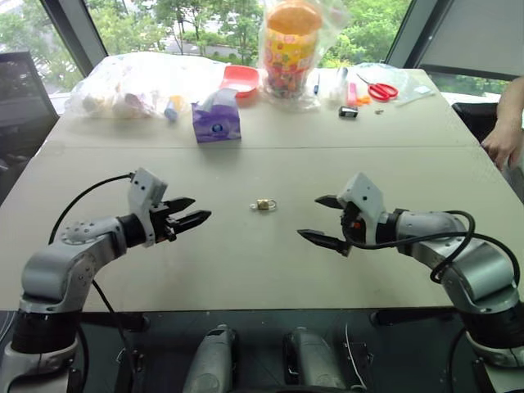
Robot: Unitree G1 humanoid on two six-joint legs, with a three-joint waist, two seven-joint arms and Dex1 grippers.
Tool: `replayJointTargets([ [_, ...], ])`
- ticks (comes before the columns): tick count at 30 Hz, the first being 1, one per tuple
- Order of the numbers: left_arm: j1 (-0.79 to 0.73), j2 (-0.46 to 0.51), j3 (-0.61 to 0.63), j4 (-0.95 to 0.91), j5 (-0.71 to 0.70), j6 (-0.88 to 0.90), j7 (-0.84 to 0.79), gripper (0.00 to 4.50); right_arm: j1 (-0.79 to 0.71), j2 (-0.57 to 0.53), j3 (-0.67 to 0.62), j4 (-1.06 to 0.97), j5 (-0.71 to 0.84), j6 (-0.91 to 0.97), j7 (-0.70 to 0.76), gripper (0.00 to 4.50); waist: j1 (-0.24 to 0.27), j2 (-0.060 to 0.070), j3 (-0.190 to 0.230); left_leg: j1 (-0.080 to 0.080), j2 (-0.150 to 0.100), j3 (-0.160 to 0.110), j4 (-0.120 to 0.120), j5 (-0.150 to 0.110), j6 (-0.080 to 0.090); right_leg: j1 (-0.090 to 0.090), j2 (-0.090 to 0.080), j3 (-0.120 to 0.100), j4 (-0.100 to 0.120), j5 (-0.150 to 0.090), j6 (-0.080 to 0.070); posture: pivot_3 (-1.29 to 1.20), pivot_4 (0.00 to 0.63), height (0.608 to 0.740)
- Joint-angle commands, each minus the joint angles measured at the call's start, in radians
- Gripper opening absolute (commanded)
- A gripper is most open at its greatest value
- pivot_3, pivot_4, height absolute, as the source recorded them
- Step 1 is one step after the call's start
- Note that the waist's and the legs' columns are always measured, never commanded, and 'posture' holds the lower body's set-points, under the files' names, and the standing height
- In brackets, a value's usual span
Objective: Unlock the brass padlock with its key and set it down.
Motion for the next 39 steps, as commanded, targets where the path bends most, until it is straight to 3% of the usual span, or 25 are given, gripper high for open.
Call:
replayJointTargets([
  [1, -0.013, 0.002, 0.020, -0.058, -0.050, 0.036, 0.007, 2.98, -0.035, 0.003, -0.009, -0.002, -0.006, -0.025, 0.003, 4.50, 0.000, 0.000, 0.000, 0.000, 0.000, 0.000, 0.000, 0.000, 0.000, 0.000, 0.000, 0.000, 0.000, 0.000, 0.000, 0.00, 0.150, 0.740],
  [11, -0.045, 0.013, 0.004, -0.047, -0.046, 0.044, 0.027, 2.98, -0.075, 0.013, 0.014, 0.023, -0.025, -0.026, 0.002, 4.50, 0.000, 0.000, 0.000, 0.000, -0.001, 0.000, 0.000, 0.000, 0.000, 0.001, 0.000, -0.001, 0.000, 0.000, 0.001, 0.00, 0.150, 0.740],
  [16, -0.125, 0.123, -0.087, 0.028, -0.004, -0.002, -0.147, 2.98, -0.318, 0.107, 0.134, 0.278, -0.046, 0.027, 0.062, 4.50, -0.018, 0.000, 0.000, 0.001, -0.001, 0.000, 0.002, 0.001, 0.000, 0.001, 0.002, -0.001, 0.001, 0.001, -0.001, 0.00, 0.150, 0.740],
  [22, -0.175, 0.231, -0.193, 0.160, 0.107, -0.157, -0.348, 2.98, -0.540, 0.187, 0.298, 0.670, -0.169, -0.063, 0.199, 4.50, -0.019, 0.000, 0.000, 0.001, 0.000, 0.001, 0.001, 0.001, 0.001, 0.001, 0.004, -0.001, 0.001, 0.001, 0.000, 0.00, 0.150, 0.740],
  [25, -0.180, 0.227, -0.209, 0.205, 0.156, -0.212, -0.359, 2.98, -0.604, 0.211, 0.388, 0.833, -0.283, -0.205, 0.255, 4.50, -0.017, 0.001, 0.001, -0.001, -0.001, 0.001, 0.001, 0.001, 0.001, -0.001, 0.004, -0.001, 0.001, 0.003, 0.002, 0.00, 0.150, 0.740],
  [30, -0.115, 0.208, -0.203, 0.211, 0.192, -0.248, -0.344, 2.98, -0.679, 0.270, 0.427, 1.016, -0.386, -0.363, 0.304, 4.50, -0.022, 0.001, 0.001, -0.001, 0.000, 0.002, 0.001, 0.001, 0.001, -0.001, 0.005, -0.001, 0.001, 0.005, 0.006, 0.00, 0.150, 0.740],
  [39, -0.042, 0.147, -0.171, 0.141, 0.166, -0.205, -0.301, 2.98, -0.698, 0.343, 0.409, 1.045, -0.450, -0.443, 0.368, 4.50, -0.020, 0.001, 0.001, -0.001, 0.001, 0.002, 0.002, 0.002, 0.000, -0.005, 0.006, 0.000, 0.009, 0.005, 0.007, 0.00, 0.150, 0.740],
])
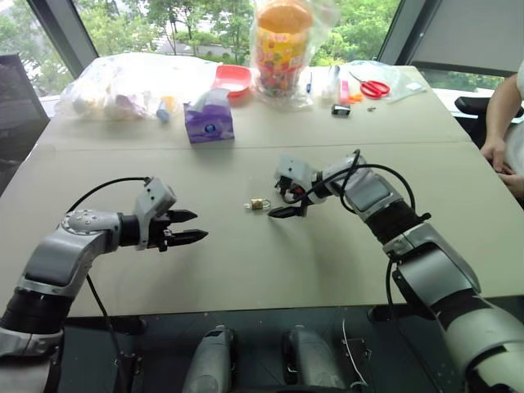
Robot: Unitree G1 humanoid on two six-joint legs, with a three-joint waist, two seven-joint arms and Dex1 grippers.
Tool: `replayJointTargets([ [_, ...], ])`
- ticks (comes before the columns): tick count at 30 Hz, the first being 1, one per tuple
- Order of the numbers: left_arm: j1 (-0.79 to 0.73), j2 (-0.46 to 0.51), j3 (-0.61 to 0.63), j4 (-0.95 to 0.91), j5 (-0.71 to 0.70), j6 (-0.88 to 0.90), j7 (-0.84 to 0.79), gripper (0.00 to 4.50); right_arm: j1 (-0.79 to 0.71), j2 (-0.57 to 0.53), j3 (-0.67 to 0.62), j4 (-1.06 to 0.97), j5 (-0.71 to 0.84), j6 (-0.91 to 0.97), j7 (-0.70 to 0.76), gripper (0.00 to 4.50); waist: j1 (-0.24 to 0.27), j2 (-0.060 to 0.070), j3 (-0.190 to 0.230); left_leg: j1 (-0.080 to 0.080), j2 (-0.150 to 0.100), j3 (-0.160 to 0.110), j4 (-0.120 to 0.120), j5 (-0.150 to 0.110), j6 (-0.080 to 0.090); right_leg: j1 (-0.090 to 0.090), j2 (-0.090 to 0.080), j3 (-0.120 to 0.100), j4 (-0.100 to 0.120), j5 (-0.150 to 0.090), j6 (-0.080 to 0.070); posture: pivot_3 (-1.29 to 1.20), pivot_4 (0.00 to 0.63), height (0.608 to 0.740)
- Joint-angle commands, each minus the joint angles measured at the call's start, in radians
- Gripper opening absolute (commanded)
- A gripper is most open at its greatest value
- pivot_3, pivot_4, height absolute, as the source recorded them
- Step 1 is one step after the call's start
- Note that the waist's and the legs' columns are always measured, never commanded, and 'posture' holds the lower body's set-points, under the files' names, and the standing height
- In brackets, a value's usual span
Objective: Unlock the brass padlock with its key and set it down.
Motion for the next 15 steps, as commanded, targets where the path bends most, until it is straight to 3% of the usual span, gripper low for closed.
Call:
replayJointTargets([
  [1, 0.009, -0.005, 0.032, -0.041, -0.014, 0.008, 0.013, 2.98, -0.024, 0.016, -0.024, -0.018, -0.016, -0.021, 0.019, 4.50, 0.000, 0.000, 0.000, 0.000, 0.000, 0.000, 0.000, 0.000, 0.000, 0.000, 0.000, 0.000, 0.000, 0.000, 0.000, 0.00, 0.150, 0.740],
  [5, 0.016, -0.005, 0.027, -0.043, -0.007, 0.012, 0.015, 2.98, -0.038, 0.066, -0.025, 0.030, -0.041, -0.050, 0.011, 4.50, -0.003, 0.000, 0.000, 0.000, 0.000, 0.000, 0.001, 0.000, -0.001, 0.000, 0.000, 0.000, 0.001, 0.000, 0.000, 0.00, 0.150, 0.740],
  [6, 0.014, -0.005, 0.027, -0.042, -0.005, 0.013, 0.015, 3.02, -0.042, 0.076, -0.026, 0.054, -0.050, -0.059, 0.005, 4.24, -0.003, 0.000, 0.000, 0.000, 0.000, 0.000, 0.001, 0.000, -0.001, 0.000, 0.000, 0.000, 0.002, 0.000, 0.000, 0.00, 0.150, 0.740],
  [8, 0.009, -0.005, 0.028, -0.038, -0.004, 0.016, 0.014, 3.03, -0.052, 0.092, -0.030, 0.102, -0.062, -0.082, 0.003, 3.60, -0.003, 0.000, 0.000, 0.000, 0.000, 0.000, 0.001, 0.001, -0.001, -0.001, 0.000, 0.000, 0.002, 0.000, 0.000, 0.00, 0.150, 0.740],
  [13, -0.003, -0.011, 0.020, -0.026, 0.005, 0.015, 0.018, 3.03, -0.096, 0.137, -0.047, 0.228, -0.087, -0.139, -0.016, 0.90, -0.005, 0.000, 0.000, 0.001, 0.000, 0.000, 0.001, 0.001, -0.002, -0.001, 0.000, 0.001, 0.002, 0.000, 0.000, 0.00, 0.150, 0.740],
  [15, -0.018, -0.031, 0.022, -0.013, 0.006, 0.013, 0.034, 3.03, -0.102, 0.136, -0.058, 0.230, -0.094, -0.161, -0.027, 0.68, -0.003, 0.000, 0.000, 0.001, 0.000, 0.000, 0.001, 0.001, -0.002, -0.001, 0.000, 0.001, 0.003, 0.000, 0.000, 0.00, 0.150, 0.740],
])
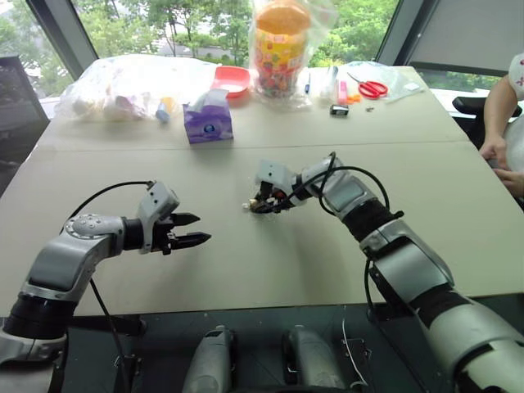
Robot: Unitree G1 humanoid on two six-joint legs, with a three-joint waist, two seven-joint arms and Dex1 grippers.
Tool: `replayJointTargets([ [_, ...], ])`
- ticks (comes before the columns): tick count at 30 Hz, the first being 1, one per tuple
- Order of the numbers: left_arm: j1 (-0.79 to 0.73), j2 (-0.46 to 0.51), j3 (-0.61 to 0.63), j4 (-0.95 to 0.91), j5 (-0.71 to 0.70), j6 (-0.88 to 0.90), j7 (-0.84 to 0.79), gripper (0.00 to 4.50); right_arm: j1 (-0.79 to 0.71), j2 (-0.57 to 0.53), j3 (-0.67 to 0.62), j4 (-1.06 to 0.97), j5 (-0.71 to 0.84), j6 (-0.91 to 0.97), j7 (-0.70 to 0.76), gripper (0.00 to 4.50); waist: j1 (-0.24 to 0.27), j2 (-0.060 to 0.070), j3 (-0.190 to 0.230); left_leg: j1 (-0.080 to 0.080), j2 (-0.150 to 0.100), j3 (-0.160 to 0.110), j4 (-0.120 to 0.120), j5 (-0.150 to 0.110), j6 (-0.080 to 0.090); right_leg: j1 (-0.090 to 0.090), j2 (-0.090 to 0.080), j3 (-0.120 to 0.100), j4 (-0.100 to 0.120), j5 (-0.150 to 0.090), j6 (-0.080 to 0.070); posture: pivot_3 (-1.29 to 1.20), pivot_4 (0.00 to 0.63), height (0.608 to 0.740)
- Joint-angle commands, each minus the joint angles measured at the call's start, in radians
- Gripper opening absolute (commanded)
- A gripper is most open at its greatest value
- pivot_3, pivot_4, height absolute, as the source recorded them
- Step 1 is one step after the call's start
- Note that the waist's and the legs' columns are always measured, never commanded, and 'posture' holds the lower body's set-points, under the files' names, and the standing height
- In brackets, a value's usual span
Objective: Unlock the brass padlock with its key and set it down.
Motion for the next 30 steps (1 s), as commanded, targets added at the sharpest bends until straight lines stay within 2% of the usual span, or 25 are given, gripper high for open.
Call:
replayJointTargets([
  [1, -0.045, -0.036, 0.025, 0.016, -0.006, -0.008, 0.027, 3.03, -0.021, -0.010, -0.040, -0.012, -0.019, -0.051, -0.027, 0.68, 0.004, 0.000, 0.000, 0.000, 0.000, 0.000, 0.000, 0.000, 0.000, 0.000, 0.000, 0.000, 0.000, 0.000, 0.000, 0.00, 0.150, 0.740],
  [3, -0.077, -0.074, 0.048, 0.055, -0.034, 0.001, 0.037, 3.03, 0.000, -0.041, -0.054, -0.088, -0.029, -0.114, -0.040, 0.68, 0.007, 0.000, 0.000, 0.000, 0.000, 0.000, 0.000, 0.000, 0.000, 0.000, -0.001, 0.000, 0.000, 0.000, 0.000, 0.00, 0.150, 0.740],
  [7, -0.198, -0.198, 0.125, 0.208, -0.126, 0.034, 0.058, 3.03, 0.105, -0.139, -0.087, -0.395, -0.045, -0.264, -0.078, 0.68, 0.012, 0.000, 0.000, -0.002, -0.001, 0.000, 0.001, 0.000, 0.000, -0.001, -0.001, 0.000, 0.000, 0.000, 0.000, 0.00, 0.150, 0.740],
  [11, -0.307, -0.269, 0.129, 0.337, -0.141, 0.038, 0.039, 3.03, 0.187, -0.177, -0.121, -0.624, -0.061, -0.239, -0.132, 0.68, 0.000, 0.000, 0.000, -0.002, 0.000, 0.000, 0.001, 0.000, 0.000, -0.001, 0.001, 0.000, 0.000, 0.000, 0.001, 0.00, 0.150, 0.740],
  [18, -0.425, -0.334, 0.090, 0.471, -0.121, 0.012, -0.032, 3.03, 0.239, -0.169, -0.125, -0.756, -0.120, -0.186, -0.222, 0.68, 0.005, 0.000, 0.000, -0.001, 0.000, 0.000, 0.002, 0.001, -0.001, -0.001, 0.003, 0.000, 0.003, 0.000, 0.001, 0.00, 0.150, 0.740],
  [21, -0.469, -0.346, 0.093, 0.501, -0.136, 0.023, -0.069, 2.20, 0.244, -0.160, -0.127, -0.766, -0.136, -0.159, -0.255, 0.68, 0.008, 0.000, 0.000, -0.001, 0.000, 0.000, 0.002, 0.001, -0.001, -0.001, 0.004, 0.000, 0.003, 0.000, 0.001, 0.00, 0.150, 0.740],
  [23, -0.482, -0.343, 0.096, 0.507, -0.140, 0.028, -0.088, 1.35, 0.247, -0.160, -0.125, -0.773, -0.139, -0.150, -0.264, 0.68, 0.008, 0.000, 0.000, -0.001, 0.000, 0.000, 0.002, 0.001, -0.001, -0.001, 0.004, 0.000, 0.003, 0.000, 0.001, 0.00, 0.150, 0.740],
  [26, -0.475, -0.325, 0.085, 0.482, -0.144, 0.042, -0.134, 1.35, 0.250, -0.160, -0.123, -0.779, -0.143, -0.141, -0.274, 0.68, 0.006, 0.000, 0.000, -0.001, 0.000, 0.000, 0.002, 0.001, -0.001, -0.001, 0.004, 0.000, 0.002, 0.000, 0.001, 0.00, 0.150, 0.740],
  [30, -0.477, -0.328, 0.095, 0.494, -0.128, 0.029, -0.113, 1.35, 0.260, -0.164, -0.121, -0.780, -0.149, -0.144, -0.277, 0.68, 0.005, 0.000, 0.000, -0.001, 0.000, 0.000, 0.002, 0.001, -0.001, -0.001, 0.004, 0.000, 0.002, 0.000, 0.001, 0.00, 0.150, 0.740],
])
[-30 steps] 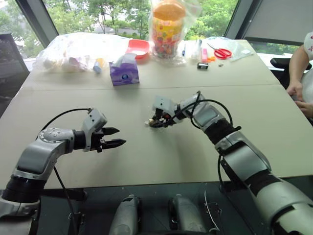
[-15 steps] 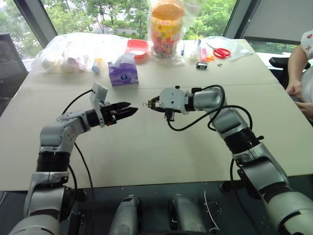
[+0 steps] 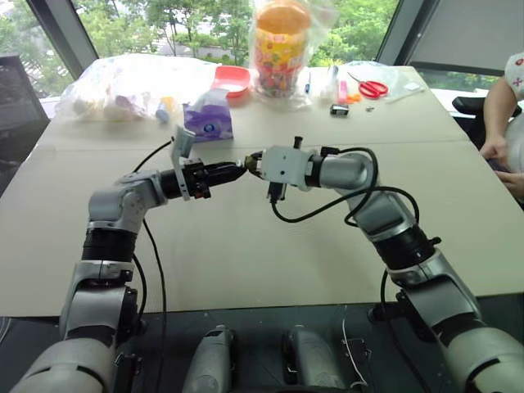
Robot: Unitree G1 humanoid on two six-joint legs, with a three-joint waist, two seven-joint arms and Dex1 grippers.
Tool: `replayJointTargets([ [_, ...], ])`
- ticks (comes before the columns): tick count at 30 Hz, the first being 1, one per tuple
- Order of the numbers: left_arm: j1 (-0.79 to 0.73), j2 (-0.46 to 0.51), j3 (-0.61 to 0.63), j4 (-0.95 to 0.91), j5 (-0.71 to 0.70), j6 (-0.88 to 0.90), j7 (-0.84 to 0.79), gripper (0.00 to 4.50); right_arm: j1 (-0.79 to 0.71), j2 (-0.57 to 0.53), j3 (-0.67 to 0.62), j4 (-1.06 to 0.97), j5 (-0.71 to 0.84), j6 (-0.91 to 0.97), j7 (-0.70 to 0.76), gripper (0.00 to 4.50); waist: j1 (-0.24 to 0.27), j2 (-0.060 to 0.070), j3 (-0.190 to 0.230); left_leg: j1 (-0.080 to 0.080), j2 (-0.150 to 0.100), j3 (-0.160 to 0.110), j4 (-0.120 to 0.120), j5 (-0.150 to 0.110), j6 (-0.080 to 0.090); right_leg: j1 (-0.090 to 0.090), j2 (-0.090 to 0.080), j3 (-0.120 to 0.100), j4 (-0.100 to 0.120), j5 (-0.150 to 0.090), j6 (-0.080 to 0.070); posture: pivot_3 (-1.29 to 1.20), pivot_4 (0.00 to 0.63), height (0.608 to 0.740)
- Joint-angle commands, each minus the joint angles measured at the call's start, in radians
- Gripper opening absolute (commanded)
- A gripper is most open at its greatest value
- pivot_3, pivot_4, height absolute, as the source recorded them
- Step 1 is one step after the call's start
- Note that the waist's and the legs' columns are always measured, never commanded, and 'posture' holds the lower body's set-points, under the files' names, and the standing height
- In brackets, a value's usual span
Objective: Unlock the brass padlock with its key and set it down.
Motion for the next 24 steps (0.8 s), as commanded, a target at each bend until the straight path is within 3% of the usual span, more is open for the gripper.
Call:
replayJointTargets([
  [1, -0.020, 0.009, 0.020, -0.011, 0.005, -0.016, 0.006, 1.35, -0.003, -0.002, -0.018, -0.044, -0.004, -0.009, -0.010, 0.68, 0.000, 0.000, 0.000, 0.000, 0.000, 0.000, 0.000, 0.000, 0.000, 0.000, 0.000, 0.000, 0.000, 0.000, 0.000, 0.00, 0.150, 0.740],
  [9, -0.023, 0.001, 0.033, 0.009, 0.002, -0.025, 0.027, 1.35, -0.001, 0.002, -0.010, -0.049, -0.004, -0.010, -0.004, 0.68, 0.001, 0.000, 0.000, 0.000, 0.000, 0.000, 0.000, 0.000, 0.000, 0.000, 0.000, 0.000, 0.000, 0.000, 0.000, 0.00, 0.150, 0.740],
  [13, -0.020, -0.002, 0.032, 0.008, -0.002, -0.022, 0.026, 0.07, -0.002, 0.004, -0.009, -0.054, -0.004, -0.006, -0.002, 0.68, 0.001, 0.000, 0.000, 0.000, 0.000, 0.000, 0.000, 0.000, 0.000, 0.000, 0.000, 0.000, 0.000, 0.000, 0.000, 0.00, 0.150, 0.740],
  [21, -0.036, -0.017, 0.018, 0.018, 0.023, -0.046, 0.054, 0.02, 0.011, 0.008, -0.004, -0.078, -0.003, 0.006, 0.006, 0.68, 0.001, 0.000, 0.000, 0.000, 0.000, 0.000, 0.000, 0.000, 0.000, 0.000, 0.000, 0.000, 0.000, 0.000, 0.000, 0.00, 0.150, 0.740],
  [24, -0.044, -0.024, -0.012, 0.023, 0.092, -0.135, 0.082, 0.02, 0.017, 0.009, 0.000, -0.085, -0.002, 0.012, 0.011, 0.68, 0.003, 0.000, 0.000, 0.000, 0.000, 0.000, 0.000, 0.000, 0.000, 0.000, 0.000, 0.000, 0.000, 0.000, 0.000, 0.00, 0.150, 0.740],
])
